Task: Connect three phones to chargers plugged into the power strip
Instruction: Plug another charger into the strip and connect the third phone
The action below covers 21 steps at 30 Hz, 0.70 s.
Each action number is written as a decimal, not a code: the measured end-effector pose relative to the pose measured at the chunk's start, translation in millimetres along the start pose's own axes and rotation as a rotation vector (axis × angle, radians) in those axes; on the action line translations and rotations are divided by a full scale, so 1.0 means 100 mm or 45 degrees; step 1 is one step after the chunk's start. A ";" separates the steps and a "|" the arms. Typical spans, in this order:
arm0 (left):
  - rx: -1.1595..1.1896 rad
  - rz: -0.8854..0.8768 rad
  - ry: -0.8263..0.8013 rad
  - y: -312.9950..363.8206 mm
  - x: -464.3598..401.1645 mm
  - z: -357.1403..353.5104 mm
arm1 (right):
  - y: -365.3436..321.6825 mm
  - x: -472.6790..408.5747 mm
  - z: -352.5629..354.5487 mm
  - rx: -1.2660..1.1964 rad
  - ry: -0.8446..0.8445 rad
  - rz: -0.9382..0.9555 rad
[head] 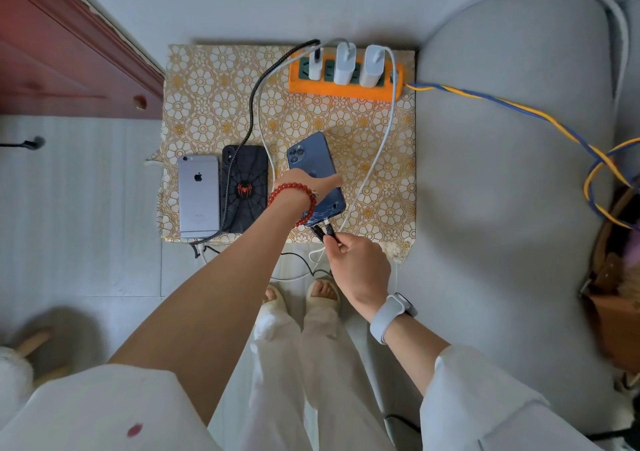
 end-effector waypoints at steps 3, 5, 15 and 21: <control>0.018 0.001 0.000 0.01 0.01 0.01 | -0.01 -0.04 0.03 -0.021 0.009 -0.002; 0.026 0.001 -0.003 0.01 0.00 0.01 | -0.02 -0.04 0.04 -0.018 0.005 -0.002; -0.015 0.000 0.003 0.01 -0.04 -0.01 | -0.03 0.02 0.00 0.003 0.005 0.003; -0.017 0.003 0.007 0.00 -0.05 -0.02 | -0.03 0.01 0.02 0.041 0.026 0.023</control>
Point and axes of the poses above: each hand's wrist, its own x-axis away from the middle knuckle, its own z-axis out of the back of the hand, y = z × x, the point moved 3 cm from there along -x, towards the middle knuckle, and after that the axes turned 1 degree about x, right-handed, at the moved point
